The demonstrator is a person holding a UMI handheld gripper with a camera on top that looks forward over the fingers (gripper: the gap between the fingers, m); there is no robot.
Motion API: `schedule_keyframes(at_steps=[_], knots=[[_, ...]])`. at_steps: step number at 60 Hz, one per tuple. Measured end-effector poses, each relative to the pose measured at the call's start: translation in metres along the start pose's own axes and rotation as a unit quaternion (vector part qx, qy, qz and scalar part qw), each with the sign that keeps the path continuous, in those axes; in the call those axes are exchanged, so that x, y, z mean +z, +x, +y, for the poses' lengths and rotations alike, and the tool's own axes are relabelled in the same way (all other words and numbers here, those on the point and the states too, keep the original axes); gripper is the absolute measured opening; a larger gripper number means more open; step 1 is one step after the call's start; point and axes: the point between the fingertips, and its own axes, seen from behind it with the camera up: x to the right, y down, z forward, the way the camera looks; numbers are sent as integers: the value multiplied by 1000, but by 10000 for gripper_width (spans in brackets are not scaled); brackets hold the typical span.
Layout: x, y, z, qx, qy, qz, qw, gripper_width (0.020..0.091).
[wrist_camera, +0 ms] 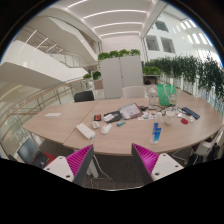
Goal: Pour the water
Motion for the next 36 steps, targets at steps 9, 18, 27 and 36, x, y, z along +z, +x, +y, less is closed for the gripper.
schedule_keyframes(at_steps=[9,18,27,36], knots=[[3,34,-9,-16,54,26,998,831],[47,114,3,-32,89,79,992,828],[122,193,9,-37,105,110,988,833],[214,243,12,-50,123,121,984,825]])
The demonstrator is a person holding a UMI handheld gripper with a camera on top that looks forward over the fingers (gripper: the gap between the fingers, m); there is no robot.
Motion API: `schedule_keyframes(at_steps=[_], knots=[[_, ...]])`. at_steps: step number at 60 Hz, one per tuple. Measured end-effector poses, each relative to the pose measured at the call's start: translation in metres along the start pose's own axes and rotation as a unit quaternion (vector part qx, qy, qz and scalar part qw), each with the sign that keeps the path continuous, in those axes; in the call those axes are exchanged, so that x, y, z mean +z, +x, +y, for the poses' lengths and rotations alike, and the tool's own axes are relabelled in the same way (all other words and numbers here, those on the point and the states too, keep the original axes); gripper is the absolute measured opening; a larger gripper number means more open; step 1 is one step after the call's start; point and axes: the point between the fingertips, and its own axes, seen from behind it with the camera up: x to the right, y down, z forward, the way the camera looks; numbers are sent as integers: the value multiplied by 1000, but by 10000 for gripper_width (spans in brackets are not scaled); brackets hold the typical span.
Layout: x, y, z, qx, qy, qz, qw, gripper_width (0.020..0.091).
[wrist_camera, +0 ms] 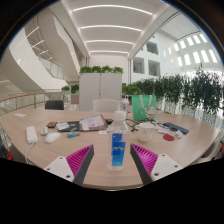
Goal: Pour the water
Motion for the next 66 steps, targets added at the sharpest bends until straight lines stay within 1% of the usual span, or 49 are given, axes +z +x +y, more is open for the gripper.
schedule_keyframes(at_steps=[4,6,10,12,13,14,15,17,21,25,26,28,32,33,35,36,37,41,46,48,53,55,57,61,62,63,66], knots=[[42,11,17,0,2,14,1000,822],[60,17,17,3,2,20,1000,823],[92,18,17,14,9,15,1000,831],[108,14,22,21,8,12,1000,815],[111,17,22,22,5,6,1000,784],[116,16,24,23,2,2,1000,736],[121,15,25,23,-1,-1,1000,663],[130,16,30,24,-9,-3,1000,463],[137,18,29,22,-5,-2,1000,466],[140,15,28,10,-4,-27,1000,459],[140,14,27,8,-3,-32,999,443],[141,11,26,8,-4,-39,999,438],[146,11,28,16,-16,-51,998,418],[147,10,29,18,-22,-55,998,402],[148,9,29,26,-32,-66,997,399],[149,8,29,30,-38,-73,996,379],[150,6,29,38,-44,-80,995,380],[151,-5,8,90,-53,-107,989,379],[163,-7,-43,194,-47,-145,969,381],[168,-5,-67,245,-48,-158,955,381],[192,22,-104,383,-51,-182,904,381],[200,26,-118,438,-60,-189,877,379],[214,31,-120,492,-70,-202,844,378],[232,40,-123,598,-101,-238,759,378],[220,34,-131,624,-109,-233,737,378],[233,39,-124,644,-114,-242,716,378],[239,36,-121,706,-129,-247,651,377]])
